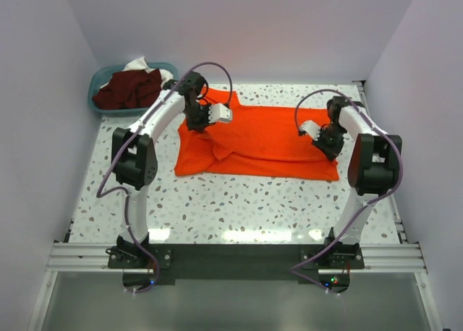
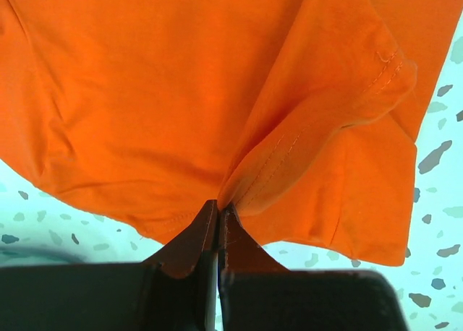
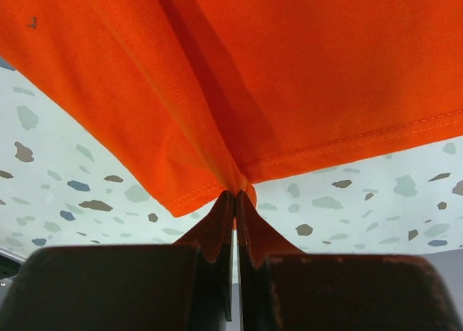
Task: Fold and stack the t-shirts
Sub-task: Fold the tshirt
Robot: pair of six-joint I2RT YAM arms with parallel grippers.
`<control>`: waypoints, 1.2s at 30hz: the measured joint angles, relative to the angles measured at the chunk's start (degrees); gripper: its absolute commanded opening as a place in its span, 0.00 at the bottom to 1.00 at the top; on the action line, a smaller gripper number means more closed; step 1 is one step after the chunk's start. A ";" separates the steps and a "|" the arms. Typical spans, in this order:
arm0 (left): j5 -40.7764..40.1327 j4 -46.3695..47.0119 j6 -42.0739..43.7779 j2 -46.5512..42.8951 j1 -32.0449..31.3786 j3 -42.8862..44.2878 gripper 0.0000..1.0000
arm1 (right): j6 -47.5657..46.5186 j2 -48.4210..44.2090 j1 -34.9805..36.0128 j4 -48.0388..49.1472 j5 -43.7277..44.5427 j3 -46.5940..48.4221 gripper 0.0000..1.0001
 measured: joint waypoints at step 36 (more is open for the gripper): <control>18.49 5.09 -28.02 -13.90 18.10 -25.66 0.60 | 29.68 -1.36 -10.75 -2.64 -6.19 -0.81 0.58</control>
